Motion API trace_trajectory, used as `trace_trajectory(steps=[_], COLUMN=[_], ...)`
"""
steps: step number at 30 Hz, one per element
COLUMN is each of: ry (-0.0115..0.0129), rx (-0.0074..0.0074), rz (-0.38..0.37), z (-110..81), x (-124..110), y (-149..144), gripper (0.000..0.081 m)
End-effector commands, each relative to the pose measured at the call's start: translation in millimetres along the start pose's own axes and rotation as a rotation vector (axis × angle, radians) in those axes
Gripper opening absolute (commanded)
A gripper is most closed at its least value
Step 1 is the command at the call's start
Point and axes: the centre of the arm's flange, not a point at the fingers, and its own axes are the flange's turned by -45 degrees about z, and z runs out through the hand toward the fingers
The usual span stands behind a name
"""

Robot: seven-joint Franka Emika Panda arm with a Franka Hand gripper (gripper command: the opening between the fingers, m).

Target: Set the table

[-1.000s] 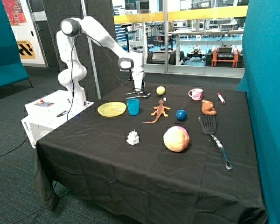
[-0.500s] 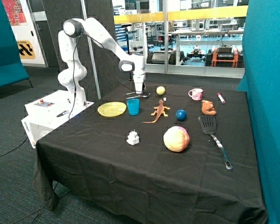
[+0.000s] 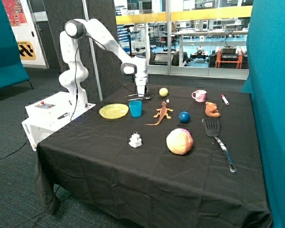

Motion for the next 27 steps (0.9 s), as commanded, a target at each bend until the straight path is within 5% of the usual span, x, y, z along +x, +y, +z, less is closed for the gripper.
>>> trace_trajectory(steps=[1,27], ry=[0.0035,0.0035], rx=[0.0018,0.0018], rz=[-0.011,-0.035], z=[4.6,12.8], x=[-3.5,4.8], y=[-1.4,-19.9], gripper=[0.0483,0.0460])
